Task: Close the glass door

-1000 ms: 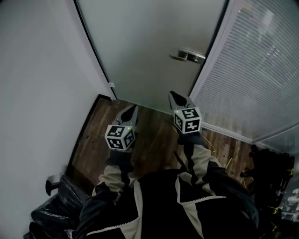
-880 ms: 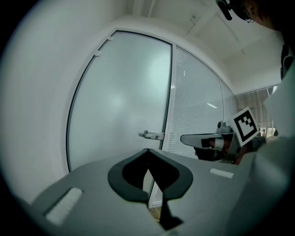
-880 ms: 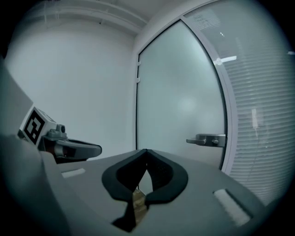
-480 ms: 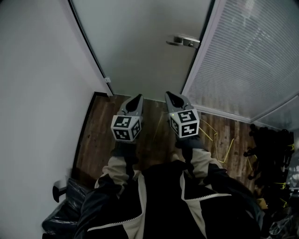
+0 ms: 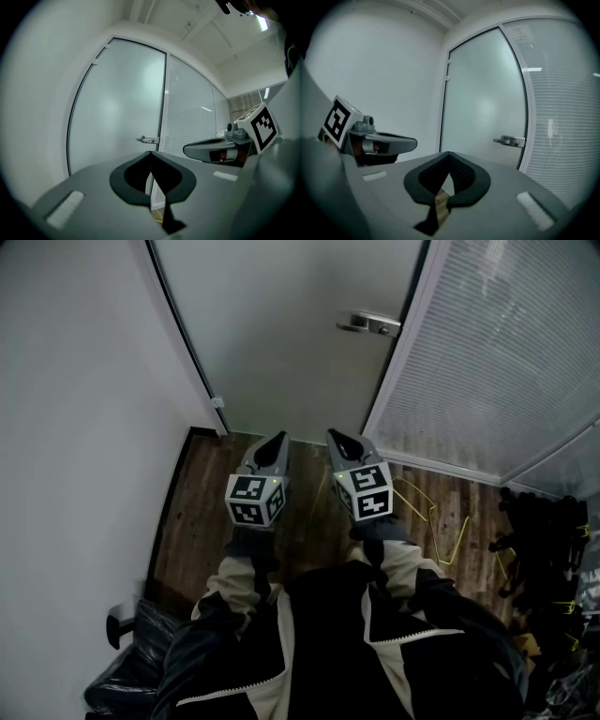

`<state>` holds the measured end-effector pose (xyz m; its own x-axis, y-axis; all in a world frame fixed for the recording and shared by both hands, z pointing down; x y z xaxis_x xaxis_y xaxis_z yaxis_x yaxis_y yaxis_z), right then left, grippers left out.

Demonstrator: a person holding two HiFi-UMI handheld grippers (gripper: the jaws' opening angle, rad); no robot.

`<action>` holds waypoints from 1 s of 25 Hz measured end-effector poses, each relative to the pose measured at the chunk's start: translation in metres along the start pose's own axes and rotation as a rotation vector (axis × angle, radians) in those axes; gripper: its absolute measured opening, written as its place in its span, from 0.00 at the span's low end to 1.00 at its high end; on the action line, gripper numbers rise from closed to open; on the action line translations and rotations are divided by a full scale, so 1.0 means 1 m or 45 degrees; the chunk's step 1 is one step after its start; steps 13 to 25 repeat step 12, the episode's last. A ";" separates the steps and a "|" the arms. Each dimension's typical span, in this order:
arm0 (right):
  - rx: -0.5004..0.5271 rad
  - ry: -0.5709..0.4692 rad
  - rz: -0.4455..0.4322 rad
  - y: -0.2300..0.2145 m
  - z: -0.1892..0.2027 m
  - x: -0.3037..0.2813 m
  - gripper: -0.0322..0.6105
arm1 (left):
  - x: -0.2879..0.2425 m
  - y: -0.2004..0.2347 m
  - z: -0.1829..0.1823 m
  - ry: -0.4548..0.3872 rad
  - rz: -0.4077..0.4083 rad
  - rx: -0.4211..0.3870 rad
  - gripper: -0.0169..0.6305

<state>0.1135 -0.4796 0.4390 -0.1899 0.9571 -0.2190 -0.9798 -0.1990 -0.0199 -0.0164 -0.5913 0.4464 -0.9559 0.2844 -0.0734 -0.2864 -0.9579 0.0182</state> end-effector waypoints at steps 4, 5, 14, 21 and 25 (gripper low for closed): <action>0.048 -0.019 -0.004 0.006 -0.001 0.002 0.05 | 0.007 -0.003 0.001 -0.001 -0.006 -0.002 0.03; 0.056 -0.019 -0.010 0.008 -0.002 0.002 0.05 | 0.008 -0.004 0.001 -0.002 -0.007 -0.004 0.03; 0.062 -0.015 -0.049 0.019 -0.001 0.000 0.05 | 0.018 -0.006 -0.002 -0.004 -0.020 -0.035 0.03; 0.062 -0.015 -0.049 0.019 -0.001 0.000 0.05 | 0.018 -0.006 -0.002 -0.004 -0.020 -0.035 0.03; 0.062 -0.015 -0.049 0.019 -0.001 0.000 0.05 | 0.018 -0.006 -0.002 -0.004 -0.020 -0.035 0.03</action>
Point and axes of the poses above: the fingertips, and each gripper's own axes: x backward along the fingers, y to its left, z out of its underside, the point moved 8 cm from there along x, backward along the fingers, and after that the axes turned 6 degrees about -x, right-handed, at the moved point
